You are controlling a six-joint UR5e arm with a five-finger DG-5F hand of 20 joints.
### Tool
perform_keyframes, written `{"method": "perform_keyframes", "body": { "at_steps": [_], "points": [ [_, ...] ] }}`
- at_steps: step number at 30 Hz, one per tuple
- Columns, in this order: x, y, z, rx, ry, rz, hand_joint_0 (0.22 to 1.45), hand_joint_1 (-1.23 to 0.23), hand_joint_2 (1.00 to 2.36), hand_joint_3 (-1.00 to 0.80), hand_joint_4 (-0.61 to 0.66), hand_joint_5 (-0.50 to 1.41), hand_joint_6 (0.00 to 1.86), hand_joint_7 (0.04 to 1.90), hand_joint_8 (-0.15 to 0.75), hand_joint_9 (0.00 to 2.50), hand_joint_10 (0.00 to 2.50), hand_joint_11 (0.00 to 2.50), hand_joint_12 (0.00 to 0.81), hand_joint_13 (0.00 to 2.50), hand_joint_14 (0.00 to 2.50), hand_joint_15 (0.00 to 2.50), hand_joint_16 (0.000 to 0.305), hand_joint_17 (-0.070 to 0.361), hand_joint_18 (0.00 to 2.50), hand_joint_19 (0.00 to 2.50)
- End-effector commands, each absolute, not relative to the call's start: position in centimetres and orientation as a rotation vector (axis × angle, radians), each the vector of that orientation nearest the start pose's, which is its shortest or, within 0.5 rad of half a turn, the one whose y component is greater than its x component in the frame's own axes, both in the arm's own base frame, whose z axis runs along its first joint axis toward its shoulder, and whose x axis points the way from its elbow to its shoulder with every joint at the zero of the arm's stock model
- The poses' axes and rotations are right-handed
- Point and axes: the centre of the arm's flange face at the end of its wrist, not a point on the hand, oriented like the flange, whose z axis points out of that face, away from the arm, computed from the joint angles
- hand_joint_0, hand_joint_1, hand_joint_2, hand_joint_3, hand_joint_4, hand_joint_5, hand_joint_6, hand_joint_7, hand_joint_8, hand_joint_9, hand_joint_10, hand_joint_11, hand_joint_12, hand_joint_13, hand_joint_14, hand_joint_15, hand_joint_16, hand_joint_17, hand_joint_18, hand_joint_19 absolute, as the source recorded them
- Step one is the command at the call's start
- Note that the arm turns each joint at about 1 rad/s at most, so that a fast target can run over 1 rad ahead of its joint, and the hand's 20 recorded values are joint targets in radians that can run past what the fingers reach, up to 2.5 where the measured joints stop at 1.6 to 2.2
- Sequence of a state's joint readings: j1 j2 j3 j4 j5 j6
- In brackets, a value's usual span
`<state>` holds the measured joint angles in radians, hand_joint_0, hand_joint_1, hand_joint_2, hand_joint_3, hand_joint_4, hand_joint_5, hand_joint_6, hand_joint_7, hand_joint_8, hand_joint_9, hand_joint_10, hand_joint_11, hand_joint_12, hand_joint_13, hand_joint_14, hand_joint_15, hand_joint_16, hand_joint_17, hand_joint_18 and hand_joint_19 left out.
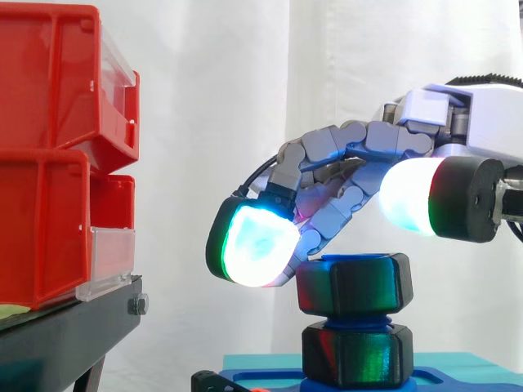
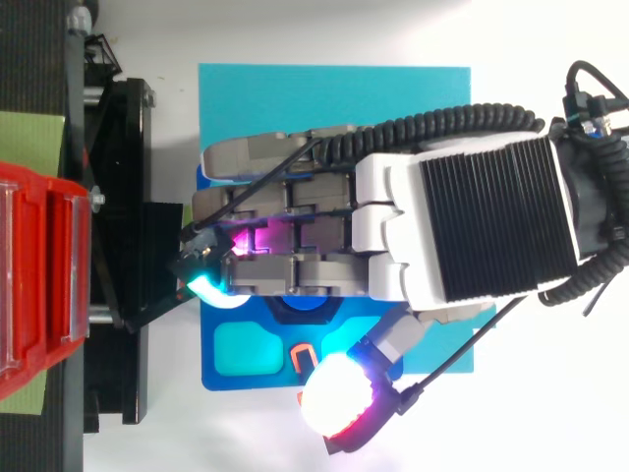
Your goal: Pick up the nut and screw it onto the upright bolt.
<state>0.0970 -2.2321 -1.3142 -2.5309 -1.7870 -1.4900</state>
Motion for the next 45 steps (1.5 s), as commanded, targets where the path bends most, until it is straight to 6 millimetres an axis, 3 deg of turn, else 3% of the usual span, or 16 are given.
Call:
{"method": "perform_keyframes", "body": {
  "at_steps": [1, 10, 25, 38, 45],
  "points": [
    [74.4, -4.1, 26.5, -0.191, 1.371, 0.296, 0.51, -0.24, 1.00, -0.50, 0.26, -0.05, 0.50, 0.98, 0.233, 1.00, 0.00, 0.00, 0.228, 0.64, 0.00, 0.00, 0.027, 0.062, 0.27, 0.00],
    [74.3, -4.8, 26.4, -0.187, 1.378, 0.288, 0.52, -0.24, 1.00, -0.50, 0.21, -0.01, 0.50, 1.30, 0.247, 1.05, 0.00, 0.00, 0.217, 0.69, 0.00, 0.00, 0.026, 0.058, 0.33, 0.00],
    [74.1, -6.9, 26.4, -0.178, 1.386, 0.256, 0.53, -0.26, 1.00, -0.50, 0.12, 0.05, 0.50, 1.50, 0.247, 1.22, 0.00, 0.00, 0.184, 0.84, 0.00, 0.00, 0.021, 0.048, 0.48, 0.02],
    [73.9, -8.2, 26.3, -0.179, 1.382, 0.244, 0.54, -0.26, 1.00, -0.50, 0.09, 0.06, 0.61, 1.26, 0.246, 1.43, 0.00, 0.00, 0.145, 1.02, 0.00, 0.00, 0.016, 0.037, 0.69, 0.12],
    [73.7, -8.9, 26.3, -0.185, 1.382, 0.246, 0.54, -0.25, 1.00, -0.50, 0.09, 0.07, 0.61, 1.25, 0.250, 1.52, 0.00, 0.00, 0.127, 1.08, 0.00, 0.00, 0.014, 0.031, 0.77, 0.17]
  ]
}}
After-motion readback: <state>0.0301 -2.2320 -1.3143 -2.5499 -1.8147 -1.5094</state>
